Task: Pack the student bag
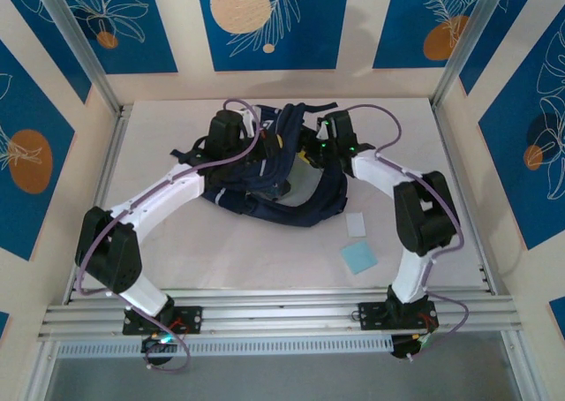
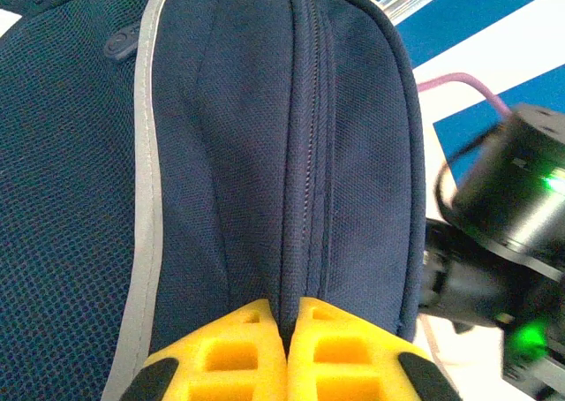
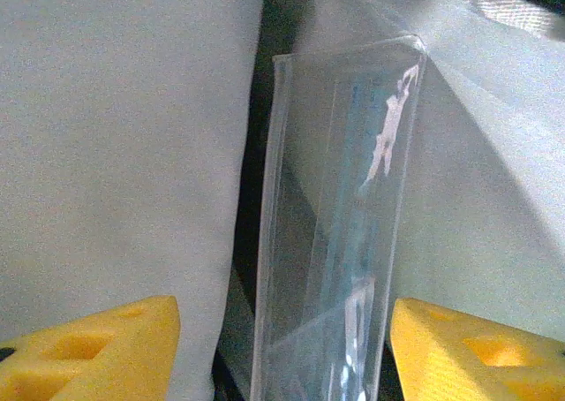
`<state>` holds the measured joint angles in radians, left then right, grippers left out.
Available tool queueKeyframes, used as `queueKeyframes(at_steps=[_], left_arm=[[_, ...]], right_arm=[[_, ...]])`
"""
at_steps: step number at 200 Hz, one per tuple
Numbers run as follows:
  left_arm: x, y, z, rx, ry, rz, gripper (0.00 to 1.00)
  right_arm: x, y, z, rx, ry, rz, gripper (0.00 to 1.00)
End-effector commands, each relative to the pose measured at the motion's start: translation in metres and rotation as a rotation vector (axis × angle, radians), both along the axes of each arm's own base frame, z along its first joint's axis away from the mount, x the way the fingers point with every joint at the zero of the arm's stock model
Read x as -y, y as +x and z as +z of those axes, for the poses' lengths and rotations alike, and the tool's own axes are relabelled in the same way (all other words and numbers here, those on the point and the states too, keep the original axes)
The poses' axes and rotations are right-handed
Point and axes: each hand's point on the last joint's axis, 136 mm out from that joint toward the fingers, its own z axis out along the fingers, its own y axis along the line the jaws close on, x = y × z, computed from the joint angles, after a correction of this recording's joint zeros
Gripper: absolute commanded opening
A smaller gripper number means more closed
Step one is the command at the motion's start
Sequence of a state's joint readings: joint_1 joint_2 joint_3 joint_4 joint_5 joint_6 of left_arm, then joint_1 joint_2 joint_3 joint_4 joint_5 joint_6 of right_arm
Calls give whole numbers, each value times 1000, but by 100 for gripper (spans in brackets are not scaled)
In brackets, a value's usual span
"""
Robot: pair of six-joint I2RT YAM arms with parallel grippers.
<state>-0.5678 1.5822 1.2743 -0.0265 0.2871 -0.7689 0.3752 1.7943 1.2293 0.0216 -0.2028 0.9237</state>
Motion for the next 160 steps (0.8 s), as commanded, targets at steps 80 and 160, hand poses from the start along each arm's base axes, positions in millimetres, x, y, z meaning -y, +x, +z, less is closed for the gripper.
queueKeyframes(at_steps=[80, 160], left_arm=[[37, -7, 74, 152, -124, -141, 0], [46, 0, 57, 110, -121, -130, 0]], right_arm=[[-57, -1, -64, -47, 38, 185, 23], [-68, -1, -42, -11, 107, 277, 25]])
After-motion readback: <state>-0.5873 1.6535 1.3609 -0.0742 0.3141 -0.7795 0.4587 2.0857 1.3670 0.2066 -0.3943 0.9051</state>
